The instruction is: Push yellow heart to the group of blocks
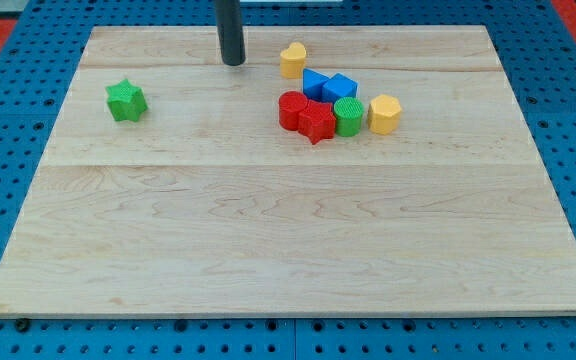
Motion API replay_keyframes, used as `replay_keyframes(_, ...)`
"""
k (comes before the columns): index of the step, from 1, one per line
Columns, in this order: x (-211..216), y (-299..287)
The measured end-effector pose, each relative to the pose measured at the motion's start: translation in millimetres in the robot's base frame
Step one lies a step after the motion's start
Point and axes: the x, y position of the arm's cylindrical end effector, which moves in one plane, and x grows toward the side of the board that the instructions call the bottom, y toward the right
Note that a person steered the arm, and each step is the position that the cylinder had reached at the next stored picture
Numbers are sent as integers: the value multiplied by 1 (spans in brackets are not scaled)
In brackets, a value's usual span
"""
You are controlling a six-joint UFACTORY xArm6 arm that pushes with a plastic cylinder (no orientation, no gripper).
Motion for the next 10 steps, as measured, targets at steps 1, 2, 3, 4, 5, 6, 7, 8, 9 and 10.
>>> replay_keyframes(1,-13,15)
replay_keyframes(2,-13,41)
replay_keyframes(3,-13,62)
replay_keyframes(4,-12,71)
replay_keyframes(5,-7,71)
replay_keyframes(6,3,71)
replay_keyframes(7,14,71)
replay_keyframes(8,23,71)
replay_keyframes(9,28,71)
replay_keyframes(10,20,61)
